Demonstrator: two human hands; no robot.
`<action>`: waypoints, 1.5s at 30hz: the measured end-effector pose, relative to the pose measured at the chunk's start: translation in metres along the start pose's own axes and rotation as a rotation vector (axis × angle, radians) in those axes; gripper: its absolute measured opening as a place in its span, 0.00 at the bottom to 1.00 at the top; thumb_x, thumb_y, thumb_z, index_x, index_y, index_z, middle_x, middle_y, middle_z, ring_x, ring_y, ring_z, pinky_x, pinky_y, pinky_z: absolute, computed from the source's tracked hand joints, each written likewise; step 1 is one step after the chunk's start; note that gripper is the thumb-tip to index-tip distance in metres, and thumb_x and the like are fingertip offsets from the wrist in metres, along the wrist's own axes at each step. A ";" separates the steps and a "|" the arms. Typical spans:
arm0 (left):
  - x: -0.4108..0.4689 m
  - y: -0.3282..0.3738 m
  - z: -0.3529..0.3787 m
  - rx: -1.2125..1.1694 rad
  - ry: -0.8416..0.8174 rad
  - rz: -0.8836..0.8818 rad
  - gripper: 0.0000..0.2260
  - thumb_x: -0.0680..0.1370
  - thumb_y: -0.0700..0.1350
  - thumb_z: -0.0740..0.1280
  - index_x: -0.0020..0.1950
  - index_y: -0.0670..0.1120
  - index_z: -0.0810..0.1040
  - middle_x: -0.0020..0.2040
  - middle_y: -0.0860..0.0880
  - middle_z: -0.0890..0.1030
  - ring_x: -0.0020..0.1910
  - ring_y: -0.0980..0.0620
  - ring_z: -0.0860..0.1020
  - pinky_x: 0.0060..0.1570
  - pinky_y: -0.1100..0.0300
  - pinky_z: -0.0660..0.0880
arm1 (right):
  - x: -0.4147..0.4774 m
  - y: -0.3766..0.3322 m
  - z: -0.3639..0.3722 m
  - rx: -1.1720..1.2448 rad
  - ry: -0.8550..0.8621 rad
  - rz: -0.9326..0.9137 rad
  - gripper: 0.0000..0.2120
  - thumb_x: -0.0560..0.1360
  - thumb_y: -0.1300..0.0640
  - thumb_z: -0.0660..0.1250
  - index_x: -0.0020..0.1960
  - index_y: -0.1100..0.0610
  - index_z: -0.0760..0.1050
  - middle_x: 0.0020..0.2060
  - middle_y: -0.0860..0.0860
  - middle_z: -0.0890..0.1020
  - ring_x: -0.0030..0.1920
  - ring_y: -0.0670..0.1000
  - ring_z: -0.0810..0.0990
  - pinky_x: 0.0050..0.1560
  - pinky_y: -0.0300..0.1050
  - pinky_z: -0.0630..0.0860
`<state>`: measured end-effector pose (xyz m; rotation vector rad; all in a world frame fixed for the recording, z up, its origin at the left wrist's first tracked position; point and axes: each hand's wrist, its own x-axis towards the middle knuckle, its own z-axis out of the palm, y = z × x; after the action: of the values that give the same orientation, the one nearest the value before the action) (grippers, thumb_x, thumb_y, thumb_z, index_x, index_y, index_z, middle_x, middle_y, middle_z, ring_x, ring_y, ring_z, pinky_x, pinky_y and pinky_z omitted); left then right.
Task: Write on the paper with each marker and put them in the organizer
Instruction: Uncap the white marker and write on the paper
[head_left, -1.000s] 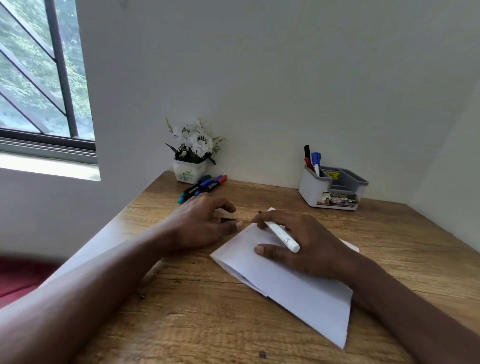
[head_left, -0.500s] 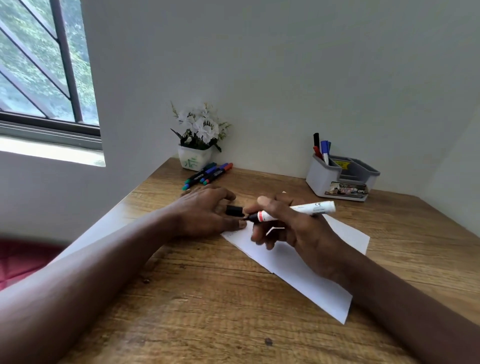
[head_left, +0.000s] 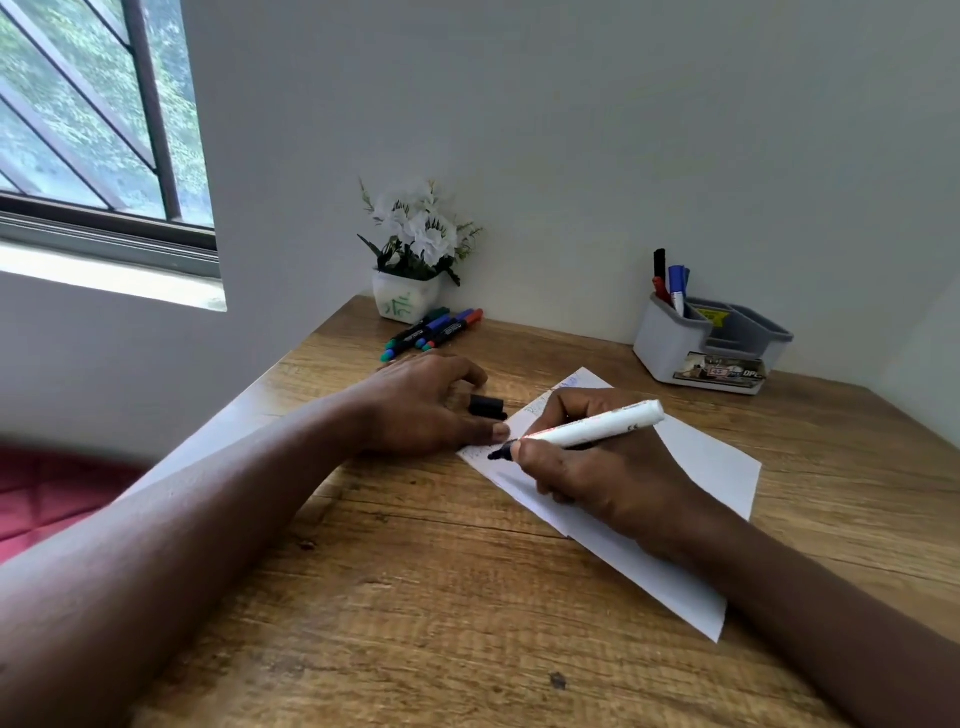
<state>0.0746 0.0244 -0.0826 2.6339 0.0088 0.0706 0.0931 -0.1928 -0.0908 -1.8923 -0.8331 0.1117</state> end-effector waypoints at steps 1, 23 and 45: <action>0.000 0.000 0.000 -0.001 -0.004 -0.003 0.32 0.73 0.67 0.70 0.74 0.57 0.71 0.72 0.52 0.73 0.68 0.52 0.72 0.66 0.51 0.72 | 0.000 0.000 0.000 -0.025 -0.002 -0.007 0.08 0.71 0.60 0.78 0.36 0.55 0.81 0.30 0.50 0.83 0.31 0.44 0.80 0.33 0.37 0.73; 0.001 -0.001 -0.001 -0.007 -0.036 0.002 0.32 0.73 0.67 0.70 0.74 0.57 0.70 0.72 0.52 0.72 0.68 0.51 0.71 0.69 0.47 0.71 | 0.002 0.002 -0.001 -0.106 -0.024 -0.038 0.06 0.71 0.58 0.78 0.40 0.57 0.83 0.35 0.52 0.85 0.35 0.47 0.80 0.35 0.37 0.72; -0.002 0.004 -0.003 -0.002 -0.036 0.006 0.31 0.74 0.65 0.69 0.75 0.56 0.70 0.74 0.52 0.71 0.69 0.52 0.71 0.66 0.53 0.70 | 0.000 -0.002 0.003 -0.107 0.055 -0.015 0.09 0.71 0.60 0.77 0.36 0.55 0.79 0.28 0.45 0.79 0.30 0.39 0.75 0.31 0.32 0.69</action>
<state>0.0722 0.0222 -0.0782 2.6329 -0.0116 0.0255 0.0912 -0.1899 -0.0903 -1.9798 -0.8296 0.0059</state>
